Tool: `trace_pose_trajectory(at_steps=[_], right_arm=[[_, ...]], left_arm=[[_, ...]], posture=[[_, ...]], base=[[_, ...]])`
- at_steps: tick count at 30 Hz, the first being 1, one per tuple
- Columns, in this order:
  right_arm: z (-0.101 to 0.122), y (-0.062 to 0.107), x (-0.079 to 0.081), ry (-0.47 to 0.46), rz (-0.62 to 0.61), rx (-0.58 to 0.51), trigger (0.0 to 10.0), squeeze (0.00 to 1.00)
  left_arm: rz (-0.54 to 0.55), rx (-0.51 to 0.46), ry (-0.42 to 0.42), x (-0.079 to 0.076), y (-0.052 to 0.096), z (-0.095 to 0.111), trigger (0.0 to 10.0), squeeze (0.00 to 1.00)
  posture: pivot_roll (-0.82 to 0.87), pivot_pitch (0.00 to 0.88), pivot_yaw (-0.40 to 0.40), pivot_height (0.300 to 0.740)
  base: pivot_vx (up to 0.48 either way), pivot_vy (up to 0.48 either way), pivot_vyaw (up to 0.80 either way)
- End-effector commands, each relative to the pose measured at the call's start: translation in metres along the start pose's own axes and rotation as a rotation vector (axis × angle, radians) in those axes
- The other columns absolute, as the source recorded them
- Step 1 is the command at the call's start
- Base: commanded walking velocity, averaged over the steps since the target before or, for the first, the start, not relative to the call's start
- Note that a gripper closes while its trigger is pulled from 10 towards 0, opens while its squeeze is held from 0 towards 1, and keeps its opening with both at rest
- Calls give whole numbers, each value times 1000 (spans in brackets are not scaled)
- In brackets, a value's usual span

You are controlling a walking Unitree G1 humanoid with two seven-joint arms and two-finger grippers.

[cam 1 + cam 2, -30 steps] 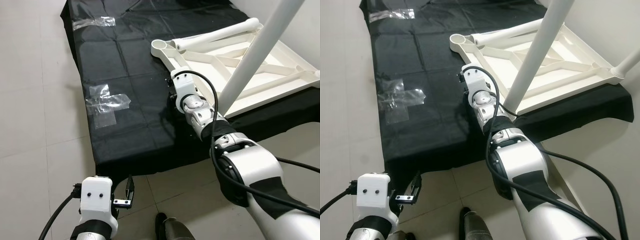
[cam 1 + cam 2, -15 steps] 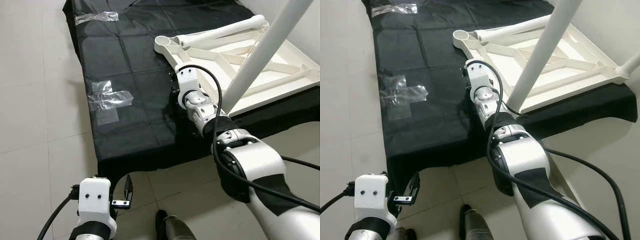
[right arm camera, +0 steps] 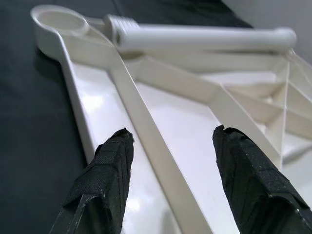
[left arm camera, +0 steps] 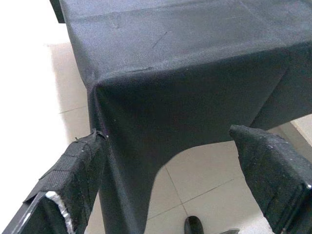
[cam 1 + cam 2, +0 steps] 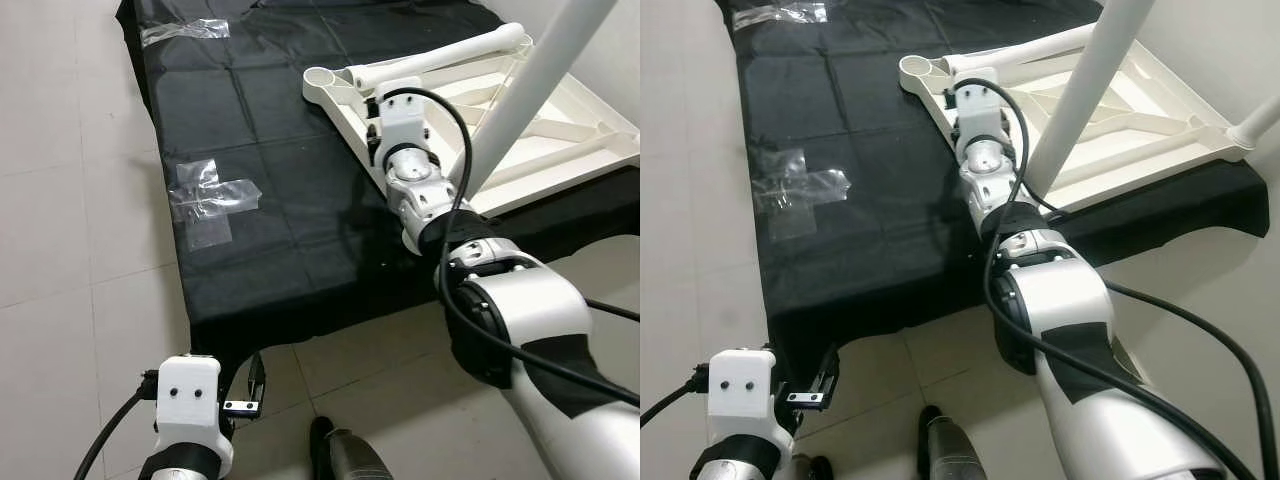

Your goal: Building children table

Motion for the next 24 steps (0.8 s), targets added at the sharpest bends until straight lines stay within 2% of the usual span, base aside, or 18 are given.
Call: trace_pose_trajectory(at_steps=[1, 3, 7, 12, 13, 15, 22, 24], right_arm=[[-15, 1, -1, 22, -12, 54, 10000, 0], [-27, 3, 3, -3, 14, 131, 10000, 0], [-35, 5, 8, -26, 43, 172, 10000, 0], [-33, 5, 9, -61, 34, 155, 10000, 0], [-22, 3, 6, -75, -9, 98, 10000, 0], [-20, 3, 6, -78, -12, 86, 10000, 0], [-22, 3, 8, -48, 12, 108, 10000, 0], [-29, 5, 11, -23, 36, 150, 10000, 0]], left_arm=[[-145, 26, 125, -41, 11, 3, 10000, 0], [-145, 29, 125, -41, 11, 3, 10000, 0], [-145, 31, 125, -41, 12, 3, 10000, 0], [-143, 31, 127, -41, 11, 3, 10000, 0], [-142, 32, 128, -41, 11, 3, 10000, 0], [-141, 32, 128, -41, 11, 3, 10000, 0], [-143, 32, 129, -41, 11, 3, 10000, 0], [-142, 33, 129, -41, 11, 3, 10000, 0]], posture=[[11, 322, -130, 740], [13, 324, -126, 740], [14, 323, -128, 740], [14, 323, -128, 740], [14, 323, -128, 740], [14, 322, -129, 740], [14, 322, -129, 740], [10, 321, -129, 740]], base=[[0, 0, 0], [0, 0, 0], [0, 0, 0], [0, 0, 0], [0, 0, 0], [0, 0, 0], [0, 0, 0], [0, 0, 0]])
Point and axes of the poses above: a point about 5 cm out from each wrist's last joint towards the gripper, its own y axis pointing back from the gripper into the wrist, its own z axis along the axis of the wrist's last joint, x = y × z, the point moved 1 cm from there along -y, pointing out of the wrist towards the gripper, and after that the axes turned 7 degrees about -y, right-handed, at the moved point
